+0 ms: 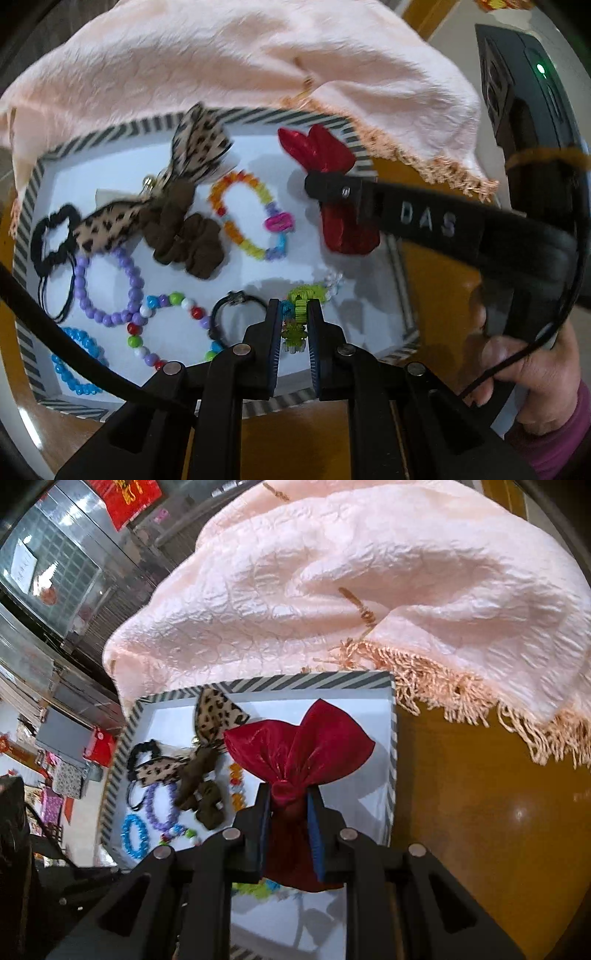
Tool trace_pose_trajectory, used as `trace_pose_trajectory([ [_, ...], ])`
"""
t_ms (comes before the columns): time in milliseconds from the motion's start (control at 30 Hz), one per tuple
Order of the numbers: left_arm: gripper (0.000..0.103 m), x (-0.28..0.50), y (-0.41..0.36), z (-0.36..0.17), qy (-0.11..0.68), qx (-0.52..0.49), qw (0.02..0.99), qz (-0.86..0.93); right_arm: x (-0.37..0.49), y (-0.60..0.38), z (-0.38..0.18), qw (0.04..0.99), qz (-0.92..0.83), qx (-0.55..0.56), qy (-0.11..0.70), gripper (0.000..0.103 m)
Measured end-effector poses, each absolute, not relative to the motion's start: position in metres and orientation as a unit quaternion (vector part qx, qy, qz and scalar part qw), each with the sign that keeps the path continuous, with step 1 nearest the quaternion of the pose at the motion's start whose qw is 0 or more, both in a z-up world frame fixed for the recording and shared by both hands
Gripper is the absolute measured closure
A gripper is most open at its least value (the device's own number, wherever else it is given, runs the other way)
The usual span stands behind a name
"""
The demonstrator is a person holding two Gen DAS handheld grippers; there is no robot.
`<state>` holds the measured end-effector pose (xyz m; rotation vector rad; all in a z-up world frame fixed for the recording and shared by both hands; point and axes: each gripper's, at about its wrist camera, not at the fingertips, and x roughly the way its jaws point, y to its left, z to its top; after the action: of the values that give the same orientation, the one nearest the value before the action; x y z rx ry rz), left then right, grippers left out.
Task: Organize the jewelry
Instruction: 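Carry the red bow and flower-bead bracelet over the tray with both tools, then lower both items into the tray and open both tools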
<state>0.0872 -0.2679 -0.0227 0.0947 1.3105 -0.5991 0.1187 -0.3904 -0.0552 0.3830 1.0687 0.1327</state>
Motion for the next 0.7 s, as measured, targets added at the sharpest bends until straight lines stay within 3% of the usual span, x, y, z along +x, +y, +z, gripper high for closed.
trace_pose_trajectory([
  [300,0.09,0.089,-0.269,-0.043,0.604,0.045,0.754,-0.255,0.139,-0.382,-0.077,0.844,0.018,0.123,0.521,0.083],
  [500,0.09,0.088,-0.262,-0.044,0.6,0.051,0.762,-0.239,0.131,-0.388,-0.065,0.848,0.011,0.13,0.513,0.054],
  [700,0.09,0.073,-0.246,-0.036,0.592,0.084,0.771,-0.219,0.092,-0.394,-0.042,0.862,0.013,0.152,0.483,0.052],
])
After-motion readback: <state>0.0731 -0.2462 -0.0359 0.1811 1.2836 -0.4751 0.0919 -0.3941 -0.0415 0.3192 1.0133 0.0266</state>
